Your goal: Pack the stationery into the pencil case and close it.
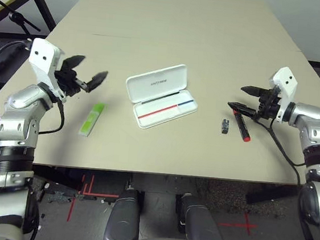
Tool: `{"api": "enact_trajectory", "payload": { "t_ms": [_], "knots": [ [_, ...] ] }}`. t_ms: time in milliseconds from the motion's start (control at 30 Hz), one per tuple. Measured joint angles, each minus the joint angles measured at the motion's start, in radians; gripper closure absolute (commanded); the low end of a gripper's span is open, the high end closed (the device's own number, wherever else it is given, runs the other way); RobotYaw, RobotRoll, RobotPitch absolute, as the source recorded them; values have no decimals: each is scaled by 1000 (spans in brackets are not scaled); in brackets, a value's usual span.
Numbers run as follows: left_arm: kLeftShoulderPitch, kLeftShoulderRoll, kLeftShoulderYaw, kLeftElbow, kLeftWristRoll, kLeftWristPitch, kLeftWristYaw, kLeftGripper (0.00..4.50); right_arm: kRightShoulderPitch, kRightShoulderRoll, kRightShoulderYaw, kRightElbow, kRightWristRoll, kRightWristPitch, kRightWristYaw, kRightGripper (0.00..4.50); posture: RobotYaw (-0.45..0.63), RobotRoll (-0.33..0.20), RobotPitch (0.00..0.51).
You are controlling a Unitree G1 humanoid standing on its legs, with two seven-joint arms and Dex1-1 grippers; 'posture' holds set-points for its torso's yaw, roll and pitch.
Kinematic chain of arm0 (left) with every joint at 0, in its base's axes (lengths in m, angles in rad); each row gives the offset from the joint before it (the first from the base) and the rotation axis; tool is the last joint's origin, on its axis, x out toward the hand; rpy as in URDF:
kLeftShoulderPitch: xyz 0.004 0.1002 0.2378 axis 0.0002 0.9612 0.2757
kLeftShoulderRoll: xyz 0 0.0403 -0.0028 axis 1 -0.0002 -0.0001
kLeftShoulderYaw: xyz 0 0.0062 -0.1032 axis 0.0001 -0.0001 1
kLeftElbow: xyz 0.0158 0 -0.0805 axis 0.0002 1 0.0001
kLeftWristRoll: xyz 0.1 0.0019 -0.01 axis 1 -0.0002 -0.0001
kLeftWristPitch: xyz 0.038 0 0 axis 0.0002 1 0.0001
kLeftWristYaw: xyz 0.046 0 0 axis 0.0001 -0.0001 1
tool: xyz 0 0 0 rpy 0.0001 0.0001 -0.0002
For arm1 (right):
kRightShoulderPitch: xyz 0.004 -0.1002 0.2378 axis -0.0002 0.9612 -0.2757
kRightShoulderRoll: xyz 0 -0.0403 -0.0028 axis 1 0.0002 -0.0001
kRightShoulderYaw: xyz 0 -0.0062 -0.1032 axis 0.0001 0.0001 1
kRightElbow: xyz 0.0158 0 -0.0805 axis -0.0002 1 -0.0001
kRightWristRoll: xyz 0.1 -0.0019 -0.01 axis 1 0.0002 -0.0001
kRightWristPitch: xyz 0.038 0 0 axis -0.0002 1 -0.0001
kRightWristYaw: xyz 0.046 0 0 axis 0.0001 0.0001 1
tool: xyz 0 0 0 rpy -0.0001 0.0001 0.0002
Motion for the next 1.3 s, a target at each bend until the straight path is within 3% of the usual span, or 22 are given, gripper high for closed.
{"api": "enact_trajectory", "payload": {
  "t_ms": [100, 367, 533, 767, 1300],
  "knots": [
    [55, 58, -32, -120, -56, 120, -72, 0, 11, -1, 4, -26, 0, 12, 5, 24, 5, 0, 98],
    [39, 129, -115, -246, -81, 263, -143, 0, 11, 0, 19, -47, -2, 17, 6, 24, 4, 0, 100],
    [-64, 49, -238, -250, -56, 297, -122, 0, 11, 10, 34, -44, -4, 5, 5, 24, 1, 0, 103],
    [-162, -22, -450, -198, 68, 314, -101, 0, 10, 22, 45, -39, -5, -11, -1, 24, -14, 0, 109],
    [-199, -83, -564, -71, 191, 279, -142, 0, 17, 29, 46, -45, -13, -36, -27, 24, -32, 0, 110]
  ]
}}
